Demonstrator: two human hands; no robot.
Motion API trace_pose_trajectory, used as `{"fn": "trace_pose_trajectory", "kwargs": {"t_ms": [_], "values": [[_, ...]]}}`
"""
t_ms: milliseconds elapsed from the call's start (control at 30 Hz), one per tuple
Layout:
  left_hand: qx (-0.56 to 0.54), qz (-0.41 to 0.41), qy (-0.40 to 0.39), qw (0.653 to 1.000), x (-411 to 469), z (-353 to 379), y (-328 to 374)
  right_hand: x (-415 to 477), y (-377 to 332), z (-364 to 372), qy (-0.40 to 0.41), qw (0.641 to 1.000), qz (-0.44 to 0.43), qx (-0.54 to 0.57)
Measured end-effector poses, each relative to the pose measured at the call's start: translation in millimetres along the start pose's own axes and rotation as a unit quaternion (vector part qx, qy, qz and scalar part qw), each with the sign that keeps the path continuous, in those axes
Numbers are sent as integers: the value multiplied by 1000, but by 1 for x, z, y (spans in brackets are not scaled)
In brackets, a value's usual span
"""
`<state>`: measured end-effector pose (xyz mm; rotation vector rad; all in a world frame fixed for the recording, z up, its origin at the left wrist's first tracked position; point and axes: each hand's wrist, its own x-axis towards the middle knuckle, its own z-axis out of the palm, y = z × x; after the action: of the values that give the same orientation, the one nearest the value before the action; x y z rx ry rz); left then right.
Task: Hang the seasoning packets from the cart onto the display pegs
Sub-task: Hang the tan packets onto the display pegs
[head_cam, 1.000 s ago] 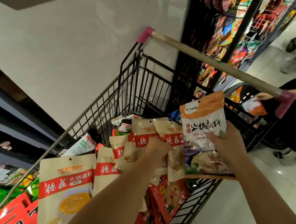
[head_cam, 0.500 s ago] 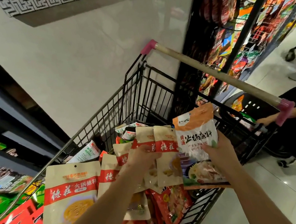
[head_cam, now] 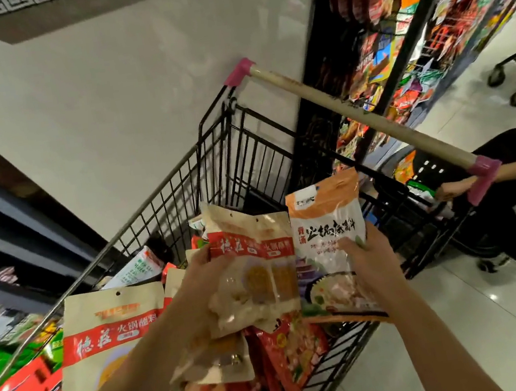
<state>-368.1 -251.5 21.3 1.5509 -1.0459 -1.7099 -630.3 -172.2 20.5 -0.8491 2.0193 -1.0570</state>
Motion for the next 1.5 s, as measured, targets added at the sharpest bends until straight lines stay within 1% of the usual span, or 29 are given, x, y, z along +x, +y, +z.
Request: {"fn": "trace_pose_trajectory", "kwargs": {"t_ms": [100,200,300,367,500,567,633,700,733,767,800,833,867,933,1000,1067,1100,1167,1233,1267,1333,1367,1400,1500], "values": [[-122,52,14,991,-27,-42,10,-6,-8,28,-61,995,6,81],[-178,33,18,983,-43,-64,13,-15,-12,58,-123,985,46,115],[-140,36,43,989,-44,-61,-2,-25,-13,79,-169,972,93,138],[-111,28,50,992,-41,-47,-13,-29,-13,87,-180,968,100,147],[-53,-21,34,998,-34,-15,-23,-37,-15,83,-202,965,65,152],[-71,-48,31,996,-26,2,-27,-37,-12,75,-214,961,55,168],[-23,-44,36,998,-19,17,-30,-34,-7,66,-197,964,67,166],[25,-36,57,997,-12,29,-33,-27,-1,54,-161,972,82,154],[47,-20,84,995,-9,32,-34,-22,2,47,-132,976,85,150],[88,11,129,988,-3,32,-37,-17,6,38,-99,981,83,145],[146,40,172,973,3,30,-42,-12,8,28,-69,985,75,140],[198,52,198,959,10,26,-47,-8,9,19,-44,988,65,133],[247,42,196,948,15,24,-53,-6,10,11,-25,990,54,126],[316,19,165,934,23,23,-56,-4,10,-2,-4,993,36,113],[371,15,153,916,32,26,-56,-4,10,-8,3,995,17,100],[404,11,153,902,39,31,-57,-7,12,-8,7,995,18,94],[399,5,151,905,41,31,-58,-8,13,-8,6,995,24,96],[362,-6,132,923,45,30,-58,-10,14,-6,-3,994,29,105],[309,14,111,944,40,28,-48,-9,14,-5,-13,993,32,117],[260,30,100,960,36,24,-42,-8,13,-4,-17,992,33,124],[85,30,77,993,22,13,-25,-7,13,0,-30,990,34,133],[-3,23,67,997,11,4,-16,-7,13,4,-38,989,33,137],[-62,29,55,996,0,-7,-6,-7,13,9,-47,988,29,143],[-163,87,3,983,-30,-41,20,-11,12,27,-75,983,20,167]]}}
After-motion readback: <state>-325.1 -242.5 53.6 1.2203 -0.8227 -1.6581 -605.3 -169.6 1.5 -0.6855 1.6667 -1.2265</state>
